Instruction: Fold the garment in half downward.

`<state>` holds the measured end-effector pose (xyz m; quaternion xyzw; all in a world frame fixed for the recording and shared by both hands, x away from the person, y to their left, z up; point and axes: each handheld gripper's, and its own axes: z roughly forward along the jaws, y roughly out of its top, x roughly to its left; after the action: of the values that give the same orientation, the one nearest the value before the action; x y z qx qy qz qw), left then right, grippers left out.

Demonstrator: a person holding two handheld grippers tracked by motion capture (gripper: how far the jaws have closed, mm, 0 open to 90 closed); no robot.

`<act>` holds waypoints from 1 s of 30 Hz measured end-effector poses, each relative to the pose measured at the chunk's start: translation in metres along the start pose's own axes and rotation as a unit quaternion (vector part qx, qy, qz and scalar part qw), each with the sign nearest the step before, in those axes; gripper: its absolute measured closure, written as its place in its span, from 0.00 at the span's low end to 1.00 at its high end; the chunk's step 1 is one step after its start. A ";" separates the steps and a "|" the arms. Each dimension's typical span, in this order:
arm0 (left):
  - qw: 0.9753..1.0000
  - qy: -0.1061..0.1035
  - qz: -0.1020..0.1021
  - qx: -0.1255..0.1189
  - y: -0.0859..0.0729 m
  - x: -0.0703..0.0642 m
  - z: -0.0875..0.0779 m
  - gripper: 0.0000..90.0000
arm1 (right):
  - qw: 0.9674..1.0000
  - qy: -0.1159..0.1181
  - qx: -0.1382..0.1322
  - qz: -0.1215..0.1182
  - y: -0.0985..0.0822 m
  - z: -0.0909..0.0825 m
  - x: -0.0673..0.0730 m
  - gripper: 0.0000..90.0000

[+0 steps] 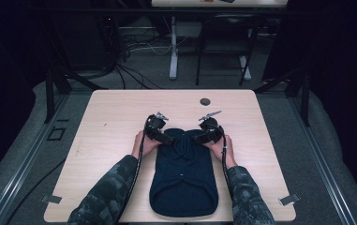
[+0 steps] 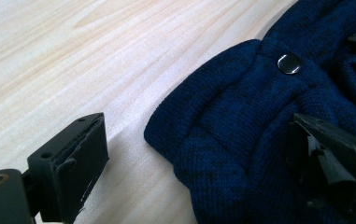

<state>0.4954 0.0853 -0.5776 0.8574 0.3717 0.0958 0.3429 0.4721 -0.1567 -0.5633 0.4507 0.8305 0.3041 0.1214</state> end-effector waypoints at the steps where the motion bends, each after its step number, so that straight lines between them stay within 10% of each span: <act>1: 1.000 -0.002 -0.003 -0.002 -0.001 0.001 0.001 0.07 | 1.000 0.004 0.002 0.001 -0.001 0.001 0.000 0.38; 12: 1.000 -0.001 0.002 0.004 0.000 -0.002 -0.001 0.11 | 1.000 0.017 -0.016 -0.004 -0.008 0.004 -0.003 0.46; 30: 0.998 -0.064 0.020 0.008 0.003 -0.009 -0.006 0.64 | 1.000 0.025 -0.003 -0.016 -0.006 0.002 0.005 0.69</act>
<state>0.4883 0.0802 -0.5706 0.8719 0.3322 0.0443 0.3572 0.4662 -0.1545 -0.5678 0.4293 0.8392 0.3163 0.1067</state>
